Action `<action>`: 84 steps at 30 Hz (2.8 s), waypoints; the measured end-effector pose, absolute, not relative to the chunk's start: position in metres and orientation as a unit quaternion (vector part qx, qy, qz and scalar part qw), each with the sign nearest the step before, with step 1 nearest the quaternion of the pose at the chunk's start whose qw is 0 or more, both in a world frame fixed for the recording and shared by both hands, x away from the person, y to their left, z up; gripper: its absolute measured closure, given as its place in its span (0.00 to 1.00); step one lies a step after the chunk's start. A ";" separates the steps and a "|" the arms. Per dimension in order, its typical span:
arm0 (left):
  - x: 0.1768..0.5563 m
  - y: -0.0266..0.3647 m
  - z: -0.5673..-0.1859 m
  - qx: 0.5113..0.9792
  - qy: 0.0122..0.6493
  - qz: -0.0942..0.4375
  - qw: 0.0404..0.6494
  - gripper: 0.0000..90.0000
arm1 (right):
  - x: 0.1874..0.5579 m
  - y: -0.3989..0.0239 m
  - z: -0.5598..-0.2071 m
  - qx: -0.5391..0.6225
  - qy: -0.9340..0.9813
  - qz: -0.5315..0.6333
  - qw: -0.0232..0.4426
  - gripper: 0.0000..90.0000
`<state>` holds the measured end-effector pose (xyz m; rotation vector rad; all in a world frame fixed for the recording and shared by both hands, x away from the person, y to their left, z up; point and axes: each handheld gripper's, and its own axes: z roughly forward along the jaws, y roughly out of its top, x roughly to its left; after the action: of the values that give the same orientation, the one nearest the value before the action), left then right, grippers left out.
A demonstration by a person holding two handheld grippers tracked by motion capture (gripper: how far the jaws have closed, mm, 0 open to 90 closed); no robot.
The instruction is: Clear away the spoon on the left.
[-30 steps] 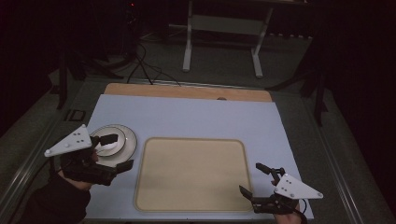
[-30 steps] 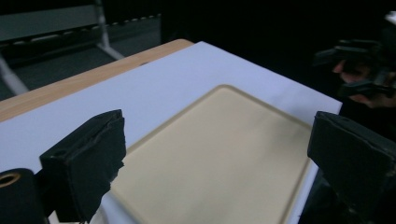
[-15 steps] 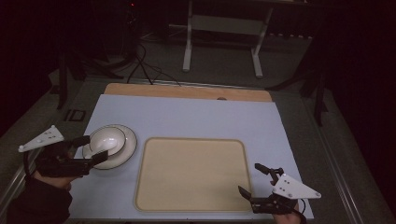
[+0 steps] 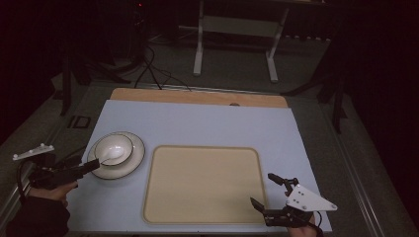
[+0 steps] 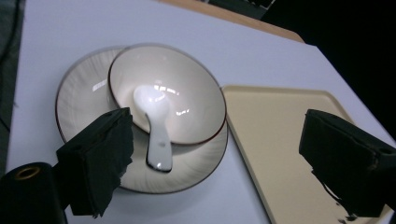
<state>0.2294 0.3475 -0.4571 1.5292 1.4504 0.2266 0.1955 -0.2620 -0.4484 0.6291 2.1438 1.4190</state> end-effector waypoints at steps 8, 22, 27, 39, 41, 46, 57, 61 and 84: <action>0.239 0.350 -0.473 0.615 0.635 0.067 0.463 0.18 | 0.195 -0.262 -0.449 0.230 0.786 0.519 0.246 0.15; 0.251 0.358 -0.491 0.587 0.673 0.039 0.447 0.48 | 0.195 -0.262 -0.449 0.232 0.787 0.516 0.247 0.15; 0.254 0.357 -0.495 0.596 0.659 0.024 0.457 0.60 | 0.195 -0.262 -0.449 0.232 0.788 0.514 0.246 0.15; 0.258 0.356 -0.497 0.600 0.661 0.021 0.450 0.82 | 0.195 -0.262 -0.449 0.233 0.788 0.513 0.248 0.15; 0.258 0.355 -0.496 0.604 0.658 0.024 0.449 0.84 | 0.194 -0.261 -0.449 0.232 0.788 0.512 0.250 0.15; 0.258 0.353 -0.495 0.608 0.657 0.026 0.445 0.87 | 0.195 -0.262 -0.449 0.233 0.788 0.513 0.250 0.15; 0.258 0.347 -0.492 0.612 0.659 0.029 0.436 0.94 | 0.195 -0.264 -0.448 0.236 0.784 0.516 0.253 0.15; 0.257 0.343 -0.489 0.617 0.656 0.033 0.433 0.94 | 0.196 -0.264 -0.448 0.239 0.783 0.516 0.251 0.15; 0.222 0.321 -0.438 0.614 0.651 0.102 0.436 0.95 | 0.197 -0.267 -0.447 0.250 0.775 0.521 0.256 0.15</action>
<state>0.2216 0.3209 -0.4383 1.5270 1.6191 0.2529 0.1965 -0.2670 -0.4470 0.6778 2.1045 1.4133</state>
